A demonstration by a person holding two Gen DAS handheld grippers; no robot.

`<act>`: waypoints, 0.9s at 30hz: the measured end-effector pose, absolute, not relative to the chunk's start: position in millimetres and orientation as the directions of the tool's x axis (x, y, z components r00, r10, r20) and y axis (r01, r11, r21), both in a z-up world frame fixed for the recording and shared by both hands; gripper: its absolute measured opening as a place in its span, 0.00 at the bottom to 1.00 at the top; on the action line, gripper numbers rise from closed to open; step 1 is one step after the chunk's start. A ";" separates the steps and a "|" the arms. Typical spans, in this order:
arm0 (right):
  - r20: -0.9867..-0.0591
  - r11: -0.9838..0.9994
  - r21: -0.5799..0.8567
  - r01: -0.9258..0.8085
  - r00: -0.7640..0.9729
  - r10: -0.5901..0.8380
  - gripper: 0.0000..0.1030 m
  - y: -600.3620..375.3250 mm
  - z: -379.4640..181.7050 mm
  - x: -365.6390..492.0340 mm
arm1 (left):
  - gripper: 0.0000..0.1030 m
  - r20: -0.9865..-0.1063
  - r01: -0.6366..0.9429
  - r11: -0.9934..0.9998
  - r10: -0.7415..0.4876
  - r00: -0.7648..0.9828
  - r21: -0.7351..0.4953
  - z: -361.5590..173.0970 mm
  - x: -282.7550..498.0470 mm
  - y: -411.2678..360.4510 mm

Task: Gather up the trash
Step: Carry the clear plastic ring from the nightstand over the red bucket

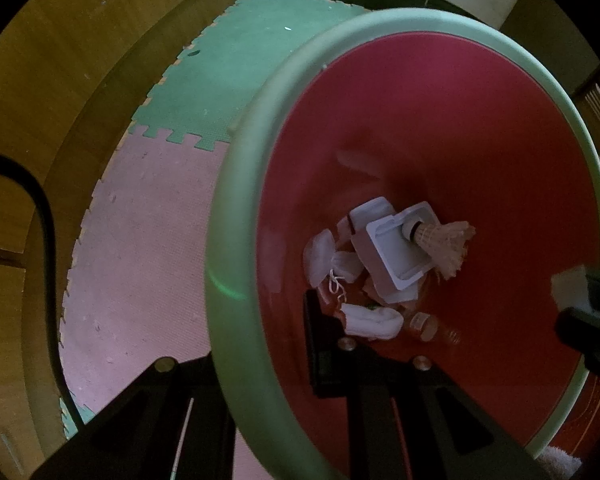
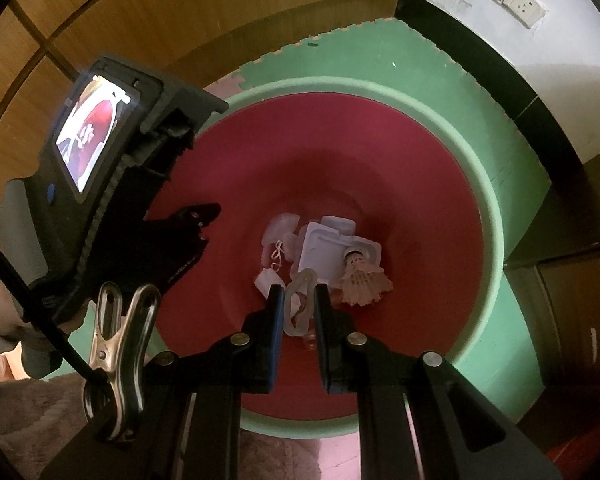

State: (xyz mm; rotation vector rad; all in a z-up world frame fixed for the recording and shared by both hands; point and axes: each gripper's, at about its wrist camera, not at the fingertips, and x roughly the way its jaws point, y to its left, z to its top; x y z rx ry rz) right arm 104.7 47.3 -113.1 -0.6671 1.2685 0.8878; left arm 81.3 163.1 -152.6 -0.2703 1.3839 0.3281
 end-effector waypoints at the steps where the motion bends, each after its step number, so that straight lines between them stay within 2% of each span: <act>1: -0.980 0.518 0.047 -0.854 0.061 0.189 0.15 47.2 -113.6 105.1 | 0.10 -0.986 -0.382 0.924 0.068 0.154 0.005 -152.7 81.4 162.9; 27: -0.982 0.551 0.048 -0.833 0.060 0.176 0.15 43.4 -123.2 112.2 | 0.10 -0.986 -0.382 0.924 0.068 0.154 0.004 -152.6 82.7 162.2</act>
